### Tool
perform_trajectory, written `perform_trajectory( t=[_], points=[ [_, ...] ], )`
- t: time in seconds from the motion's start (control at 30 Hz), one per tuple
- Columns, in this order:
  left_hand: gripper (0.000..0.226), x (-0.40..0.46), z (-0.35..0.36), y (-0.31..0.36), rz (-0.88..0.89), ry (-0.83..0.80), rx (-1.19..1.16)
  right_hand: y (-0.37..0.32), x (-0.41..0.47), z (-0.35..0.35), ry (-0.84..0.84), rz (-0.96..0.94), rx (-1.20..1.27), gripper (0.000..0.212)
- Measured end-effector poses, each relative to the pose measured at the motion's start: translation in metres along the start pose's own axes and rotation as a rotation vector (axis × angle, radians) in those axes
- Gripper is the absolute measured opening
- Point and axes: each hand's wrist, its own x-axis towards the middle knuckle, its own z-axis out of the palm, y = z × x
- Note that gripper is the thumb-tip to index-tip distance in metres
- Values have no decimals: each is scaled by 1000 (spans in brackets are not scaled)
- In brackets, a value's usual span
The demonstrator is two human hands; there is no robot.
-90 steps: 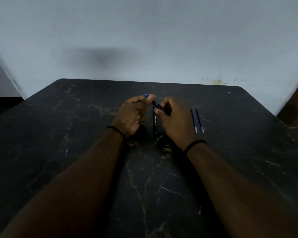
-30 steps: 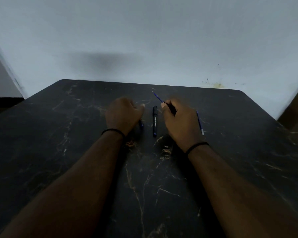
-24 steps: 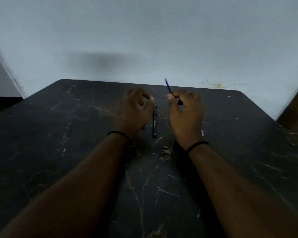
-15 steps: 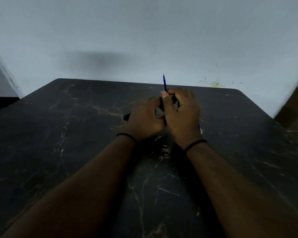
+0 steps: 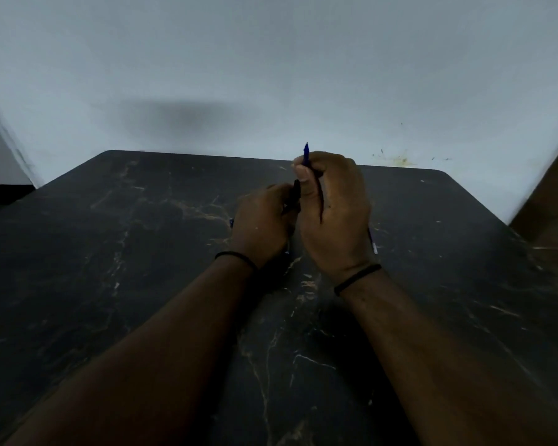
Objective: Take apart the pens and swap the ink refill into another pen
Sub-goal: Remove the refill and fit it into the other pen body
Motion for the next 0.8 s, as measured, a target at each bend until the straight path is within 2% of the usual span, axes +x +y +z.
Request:
perform_trajectory(
  t=[0.07,0.27,0.37,0.47,0.67,0.8],
  points=[
    [22,1,0,1,-22,32,6,2,1,0,30,34,4,23],
    [22,5,2,-1,-49,63,19,27,2,-4,132,308,28,14],
    [24,5,4,-2,-62,42,12,43,1,-8,172,386,15,6],
    [24,3,2,1,-92,26,-38,56,3,-14,188,443,-25,10],
    [23,2,1,8,-89,-33,-21,80,5,-35,108,528,-150,9],
    [24,2,2,10,-79,-5,-34,93,1,-53,6,586,-228,8]
  ],
)
